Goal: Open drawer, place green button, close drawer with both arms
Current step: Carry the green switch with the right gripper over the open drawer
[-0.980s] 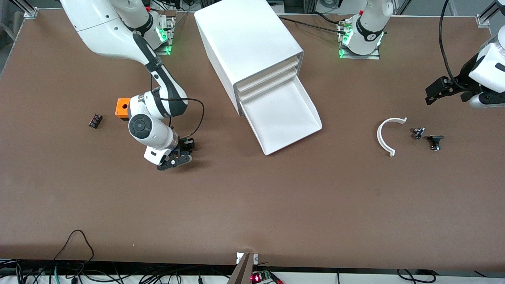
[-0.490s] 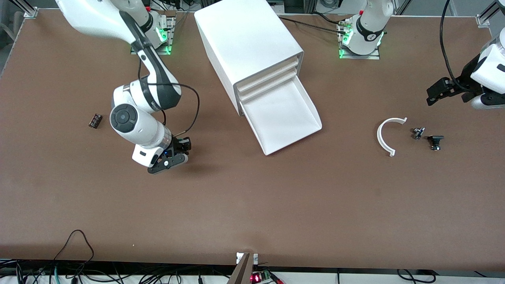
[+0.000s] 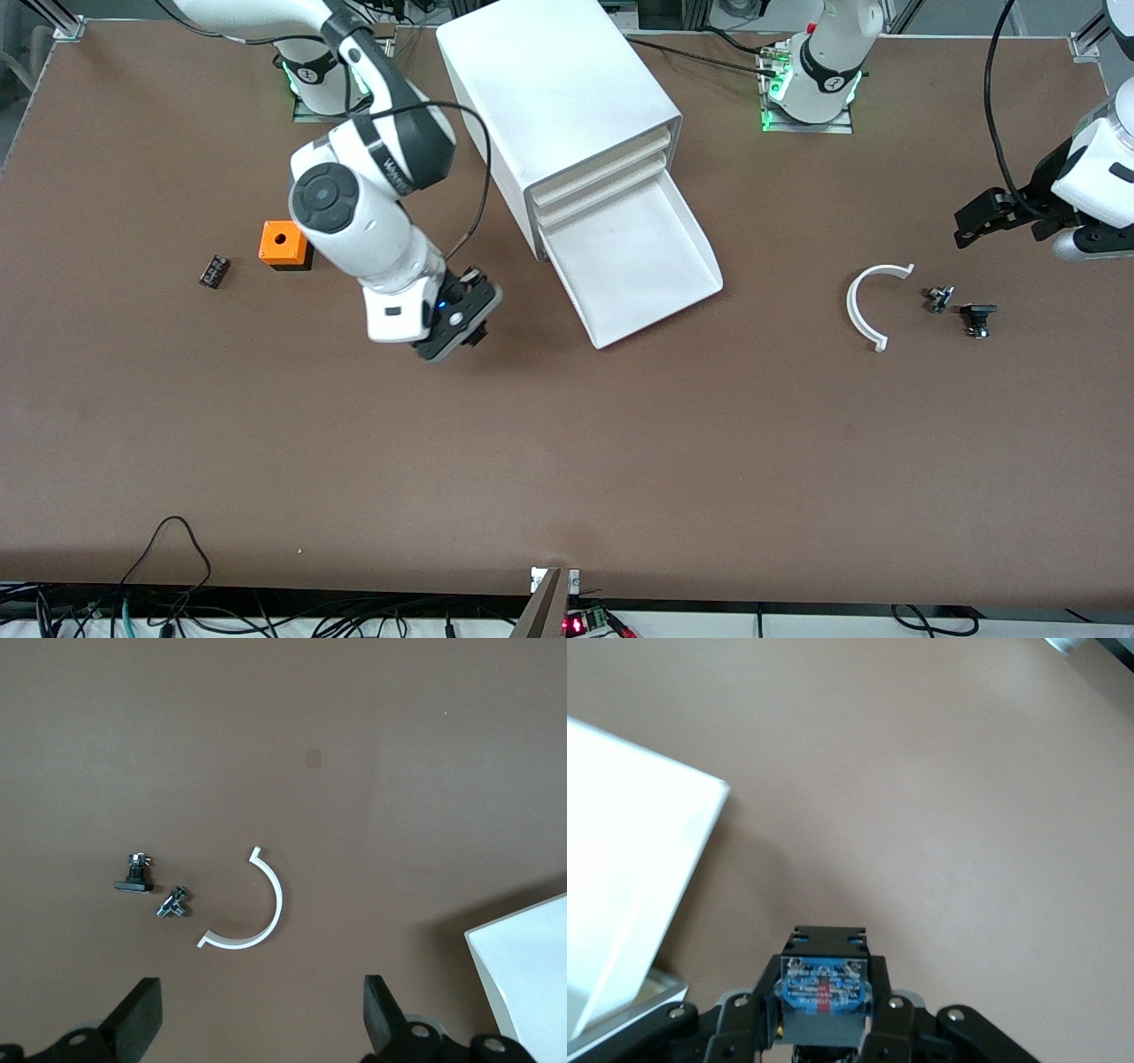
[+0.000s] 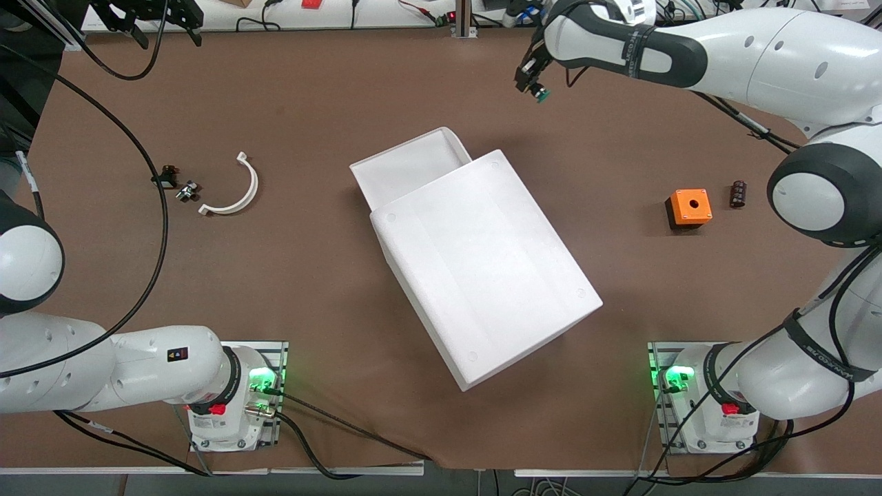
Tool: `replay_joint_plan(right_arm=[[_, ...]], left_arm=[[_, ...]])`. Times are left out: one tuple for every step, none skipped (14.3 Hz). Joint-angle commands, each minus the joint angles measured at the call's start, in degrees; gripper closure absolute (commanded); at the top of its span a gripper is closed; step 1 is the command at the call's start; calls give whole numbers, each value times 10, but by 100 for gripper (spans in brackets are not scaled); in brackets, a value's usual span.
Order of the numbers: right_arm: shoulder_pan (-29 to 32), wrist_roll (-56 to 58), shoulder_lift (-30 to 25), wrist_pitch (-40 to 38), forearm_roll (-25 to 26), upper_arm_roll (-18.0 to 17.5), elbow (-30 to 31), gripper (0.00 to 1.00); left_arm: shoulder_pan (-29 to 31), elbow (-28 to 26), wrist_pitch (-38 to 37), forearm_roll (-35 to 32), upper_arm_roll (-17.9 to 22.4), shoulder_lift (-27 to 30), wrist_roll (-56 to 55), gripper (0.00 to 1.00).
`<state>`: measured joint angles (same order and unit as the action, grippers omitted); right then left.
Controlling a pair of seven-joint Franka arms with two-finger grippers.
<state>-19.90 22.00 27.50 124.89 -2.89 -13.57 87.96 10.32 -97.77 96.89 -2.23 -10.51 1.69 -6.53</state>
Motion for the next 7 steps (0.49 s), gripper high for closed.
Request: replay_joint_plan(right_arm=[[-11, 85, 19, -14, 0, -36, -38, 70], [-17, 103, 26, -14, 2, -48, -47, 70], [-28, 133, 34, -14, 3, -56, -56, 70], [-41, 163, 40, -24, 3, -57, -67, 70], [-59, 191, 54, -51, 4, -57, -91, 70], [-79, 211, 68, -79, 5, -57, -123, 70], [-100, 218, 85, -109, 13, -56, -155, 70]], left_arm=[[8, 22, -4, 1, 1, -8, -6, 0], [10, 22, -5, 3, 1, -8, -6, 0], [15, 22, -4, 5, 1, -8, -5, 0], [15, 22, -4, 6, 1, -9, -5, 0], [15, 22, -4, 6, 1, -9, -4, 0], [15, 22, -4, 6, 1, -10, -4, 0], [15, 22, -4, 6, 1, -10, -4, 0]])
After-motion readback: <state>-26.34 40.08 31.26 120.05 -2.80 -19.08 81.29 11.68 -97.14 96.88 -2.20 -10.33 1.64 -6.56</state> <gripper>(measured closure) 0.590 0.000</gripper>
